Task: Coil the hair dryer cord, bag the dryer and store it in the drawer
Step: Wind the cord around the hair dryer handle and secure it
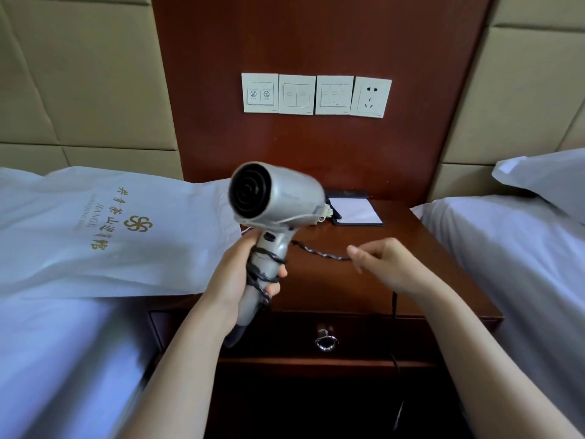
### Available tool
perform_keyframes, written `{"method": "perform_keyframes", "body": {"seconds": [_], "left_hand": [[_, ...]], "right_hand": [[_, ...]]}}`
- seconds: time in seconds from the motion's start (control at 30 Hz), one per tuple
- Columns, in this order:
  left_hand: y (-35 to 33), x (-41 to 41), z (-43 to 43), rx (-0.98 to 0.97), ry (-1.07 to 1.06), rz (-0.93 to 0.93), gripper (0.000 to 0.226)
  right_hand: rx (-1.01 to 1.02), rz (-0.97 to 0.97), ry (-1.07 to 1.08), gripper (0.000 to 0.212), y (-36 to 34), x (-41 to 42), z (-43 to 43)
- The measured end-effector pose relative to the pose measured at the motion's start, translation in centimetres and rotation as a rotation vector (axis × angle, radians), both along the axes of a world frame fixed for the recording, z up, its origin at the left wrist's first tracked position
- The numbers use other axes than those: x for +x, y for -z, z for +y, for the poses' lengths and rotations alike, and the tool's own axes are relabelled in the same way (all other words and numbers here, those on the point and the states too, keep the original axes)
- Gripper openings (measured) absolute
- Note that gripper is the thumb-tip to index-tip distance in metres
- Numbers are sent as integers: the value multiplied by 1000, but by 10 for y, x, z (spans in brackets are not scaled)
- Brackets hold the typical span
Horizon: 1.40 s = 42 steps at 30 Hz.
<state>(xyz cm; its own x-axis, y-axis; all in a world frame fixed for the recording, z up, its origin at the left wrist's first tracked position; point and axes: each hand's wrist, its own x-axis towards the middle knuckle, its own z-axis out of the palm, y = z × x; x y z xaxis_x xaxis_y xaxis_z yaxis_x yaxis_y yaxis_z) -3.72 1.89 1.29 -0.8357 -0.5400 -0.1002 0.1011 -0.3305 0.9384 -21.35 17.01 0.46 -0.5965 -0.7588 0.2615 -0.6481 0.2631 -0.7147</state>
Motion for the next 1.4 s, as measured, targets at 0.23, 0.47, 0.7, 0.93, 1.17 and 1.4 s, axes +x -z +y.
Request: {"method": "perform_keyframes", "body": {"seconds": [0.23,0.47,0.7,0.93,1.17,1.4], "left_hand": [[9,1,-11,28,-280,-67,41],[16,1,-9,-225,-310,-198,26],[18,0,0,-737,-336,-396,49],[17,-7,21,-923,-215,-476,53],[16,-10,30,-1011,-221,-438,49],[15,-12,25,-1138,-270,-433,24]], "right_hand": [[402,130,-192,39,-16,39,-4],[485,202,-250,29,-28,67,-7],[210,382,-236,31,-53,83,-7],[67,445,-193,27,-51,87,-12],[68,390,-242,26,-54,89,-10],[46,269,-177,36,-66,61,14]]}}
